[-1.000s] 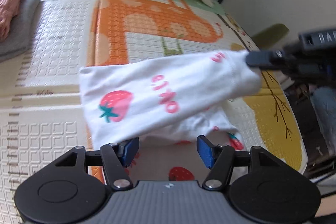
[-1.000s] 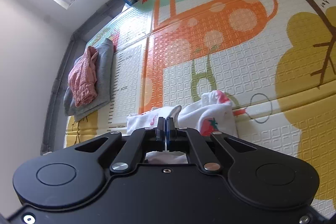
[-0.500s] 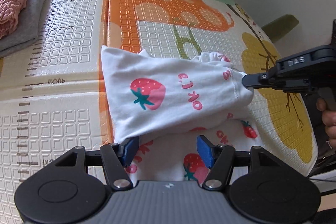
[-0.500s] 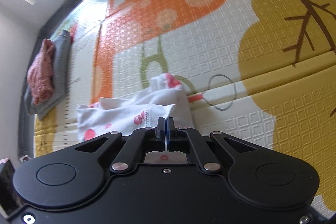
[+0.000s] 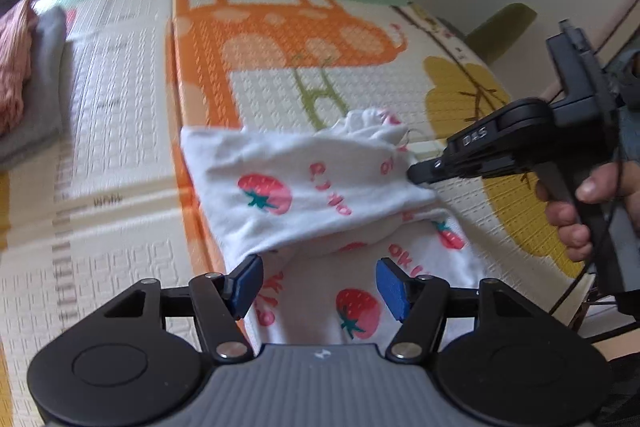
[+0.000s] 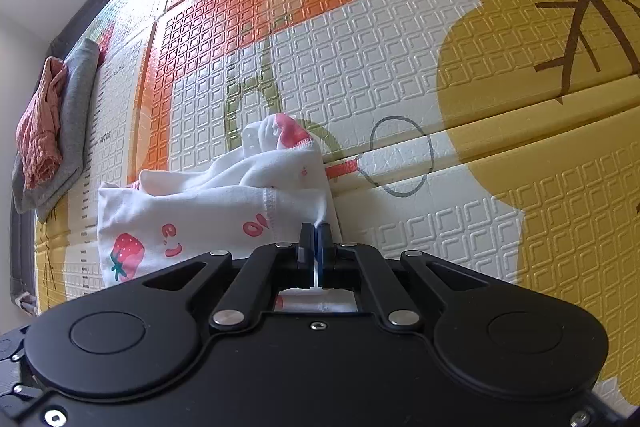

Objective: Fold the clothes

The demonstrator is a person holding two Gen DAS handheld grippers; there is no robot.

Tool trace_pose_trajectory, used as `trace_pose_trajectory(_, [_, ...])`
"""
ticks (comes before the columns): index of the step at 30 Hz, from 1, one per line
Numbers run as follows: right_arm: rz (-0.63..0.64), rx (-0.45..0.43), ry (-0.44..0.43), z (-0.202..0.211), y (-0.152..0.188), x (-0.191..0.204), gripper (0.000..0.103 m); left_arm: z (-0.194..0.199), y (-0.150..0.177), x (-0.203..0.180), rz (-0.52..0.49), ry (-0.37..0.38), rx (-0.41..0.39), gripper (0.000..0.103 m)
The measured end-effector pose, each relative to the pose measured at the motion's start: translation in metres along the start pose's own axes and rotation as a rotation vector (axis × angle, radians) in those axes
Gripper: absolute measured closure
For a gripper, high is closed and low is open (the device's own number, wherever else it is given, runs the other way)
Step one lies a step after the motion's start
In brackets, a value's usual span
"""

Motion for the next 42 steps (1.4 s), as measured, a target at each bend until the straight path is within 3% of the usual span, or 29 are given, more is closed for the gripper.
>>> trace_pose_trajectory(5, [0.007, 0.0, -0.006, 0.001, 0.0, 0.0, 0.103, 0.015, -0.018, -0.013, -0.034, 0.056, -0.063, 0.034])
trace_pose_trajectory(10, [0.009, -0.001, -0.005, 0.0, 0.0, 0.0, 0.103, 0.005, -0.041, 0.0, 0.009, 0.018, -0.099, 0.032])
trace_pose_trajectory(17, [0.011, 0.002, -0.002, -0.001, 0.0, 0.0, 0.103, -0.026, -0.054, 0.033, 0.127, 0.016, -0.069, 0.033])
trace_pose_trajectory(26, [0.013, 0.008, -0.003, -0.003, -0.001, -0.001, 0.103, -0.049, -0.048, 0.055, 0.156, -0.023, -0.004, 0.039])
trace_pose_trajectory(32, [0.014, 0.012, -0.007, -0.005, -0.002, -0.001, 0.103, -0.063, -0.039, 0.069, 0.144, -0.09, 0.026, 0.044])
trace_pose_trajectory(42, [0.012, 0.022, -0.012, -0.005, -0.003, -0.002, 0.102, -0.058, -0.043, 0.063, 0.098, -0.11, 0.03, 0.043])
Point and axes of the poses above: each gripper's, at about its wrist camera, not at the fingertips, and z roughly against the way its jaws point, x to its left, y to its underside, the point moved 6 cm from there along -z, roughly the way its jaws point, and after that the axes turned 2 degrees about y, right-handed, at the moved point
